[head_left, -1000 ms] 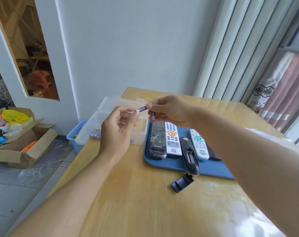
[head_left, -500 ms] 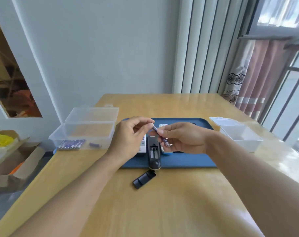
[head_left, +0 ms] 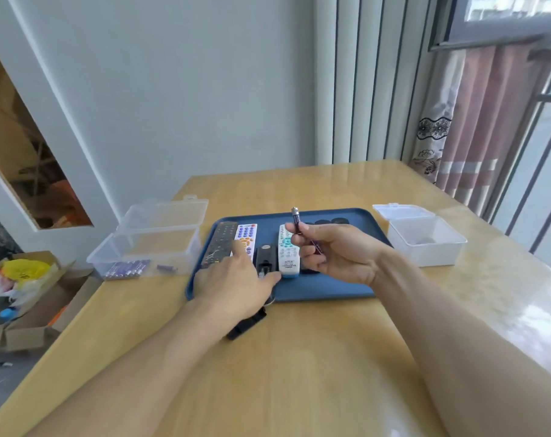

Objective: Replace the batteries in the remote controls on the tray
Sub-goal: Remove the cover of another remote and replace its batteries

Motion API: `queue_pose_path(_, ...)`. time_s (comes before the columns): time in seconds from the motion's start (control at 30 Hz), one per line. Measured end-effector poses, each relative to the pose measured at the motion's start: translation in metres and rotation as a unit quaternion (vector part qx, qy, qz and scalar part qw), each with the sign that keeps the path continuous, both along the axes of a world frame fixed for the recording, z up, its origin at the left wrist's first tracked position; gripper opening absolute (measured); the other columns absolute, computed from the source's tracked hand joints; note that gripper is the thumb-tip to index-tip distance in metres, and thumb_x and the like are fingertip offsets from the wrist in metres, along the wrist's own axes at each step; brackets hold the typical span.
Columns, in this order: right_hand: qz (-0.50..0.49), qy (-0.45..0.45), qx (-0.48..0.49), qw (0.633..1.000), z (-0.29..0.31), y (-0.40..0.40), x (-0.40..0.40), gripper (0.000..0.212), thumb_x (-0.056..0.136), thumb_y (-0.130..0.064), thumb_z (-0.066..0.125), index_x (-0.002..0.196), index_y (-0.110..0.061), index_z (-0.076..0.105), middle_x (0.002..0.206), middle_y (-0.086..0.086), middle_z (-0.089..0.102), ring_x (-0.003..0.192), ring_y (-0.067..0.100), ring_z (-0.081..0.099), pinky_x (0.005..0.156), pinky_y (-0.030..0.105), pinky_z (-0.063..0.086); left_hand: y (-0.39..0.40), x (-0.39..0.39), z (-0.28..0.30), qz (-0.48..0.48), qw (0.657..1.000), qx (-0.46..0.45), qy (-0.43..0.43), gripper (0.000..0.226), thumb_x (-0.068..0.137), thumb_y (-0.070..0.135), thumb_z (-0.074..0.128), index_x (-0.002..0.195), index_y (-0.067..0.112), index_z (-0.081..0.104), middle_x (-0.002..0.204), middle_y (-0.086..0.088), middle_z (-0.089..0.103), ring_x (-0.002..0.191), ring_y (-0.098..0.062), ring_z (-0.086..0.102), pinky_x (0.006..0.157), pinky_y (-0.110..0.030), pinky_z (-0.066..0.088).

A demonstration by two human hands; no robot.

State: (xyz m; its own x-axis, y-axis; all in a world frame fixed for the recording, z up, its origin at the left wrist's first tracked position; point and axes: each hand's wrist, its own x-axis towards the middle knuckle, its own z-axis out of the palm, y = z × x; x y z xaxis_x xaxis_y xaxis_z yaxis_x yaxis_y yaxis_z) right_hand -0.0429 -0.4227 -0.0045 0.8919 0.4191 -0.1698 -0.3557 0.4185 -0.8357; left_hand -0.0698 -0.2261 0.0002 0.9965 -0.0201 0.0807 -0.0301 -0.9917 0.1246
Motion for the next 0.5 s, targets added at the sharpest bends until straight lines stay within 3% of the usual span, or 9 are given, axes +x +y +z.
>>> queue_pose_path(0.13, -0.013, -0.023, -0.036, 0.999, 0.0, -0.003, -0.004, 0.028, 0.103, -0.018, 0.051, 0.124, -0.007, 0.064, 0.086, -0.002, 0.062, 0.051, 0.004, 0.033, 0.036, 0.013, 0.022, -0.007, -0.005, -0.006, 0.01, 0.999, -0.029, 0.043, 0.066, 0.091, 0.06, 0.055, 0.129, 0.011, 0.032, 0.122, -0.006, 0.065, 0.11, -0.033, 0.064, 0.078, -0.037, 0.043)
queue_pose_path(0.27, -0.047, -0.032, -0.04, 0.998, 0.002, -0.009, -0.01, 0.022, 0.103, -0.02, 0.052, 0.118, -0.014, 0.066, 0.1, 0.0, 0.071, 0.044, 0.003, 0.026, 0.037, 0.014, 0.018, -0.008, -0.004, -0.013, 0.016, 0.981, -0.188, 0.039, 0.049, 0.094, 0.04, 0.055, 0.127, 0.017, 0.027, 0.112, -0.006, 0.066, 0.096, -0.032, 0.06, 0.082, -0.04, 0.047)
queue_pose_path(0.4, -0.056, -0.039, -0.03, 0.997, 0.008, -0.013, -0.016, 0.008, 0.098, -0.021, 0.059, 0.101, -0.016, 0.065, 0.117, 0.003, 0.073, 0.041, 0.005, 0.02, 0.035, 0.014, 0.016, -0.009, -0.003, -0.01, 0.006, 0.936, -0.352, -0.032, 0.077, 0.098, 0.03, 0.053, 0.158, 0.023, 0.006, 0.112, -0.002, 0.065, 0.09, -0.024, 0.057, 0.077, -0.038, 0.042)
queue_pose_path(0.43, -0.065, -0.045, -0.029, 0.996, 0.009, -0.014, -0.016, 0.008, 0.096, -0.021, 0.061, 0.1, -0.016, 0.065, 0.118, 0.004, 0.072, 0.042, 0.005, 0.019, 0.035, 0.014, 0.016, -0.008, -0.001, -0.009, 0.0, 0.916, -0.4, -0.045, 0.077, 0.099, 0.03, 0.054, 0.159, 0.025, 0.007, 0.105, 0.002, 0.064, 0.086, -0.02, 0.059, 0.075, -0.038, 0.043)
queue_pose_path(0.5, -0.09, -0.072, -0.042, 0.992, 0.011, -0.013, -0.016, 0.009, 0.094, -0.021, 0.064, 0.101, -0.015, 0.067, 0.113, 0.003, 0.072, 0.044, 0.006, 0.018, 0.037, 0.015, 0.017, -0.004, 0.008, -0.006, -0.028, 0.863, -0.503, -0.046, 0.055, 0.098, 0.032, 0.057, 0.149, 0.023, 0.036, 0.098, 0.003, 0.062, 0.085, -0.017, 0.06, 0.076, -0.035, 0.047)
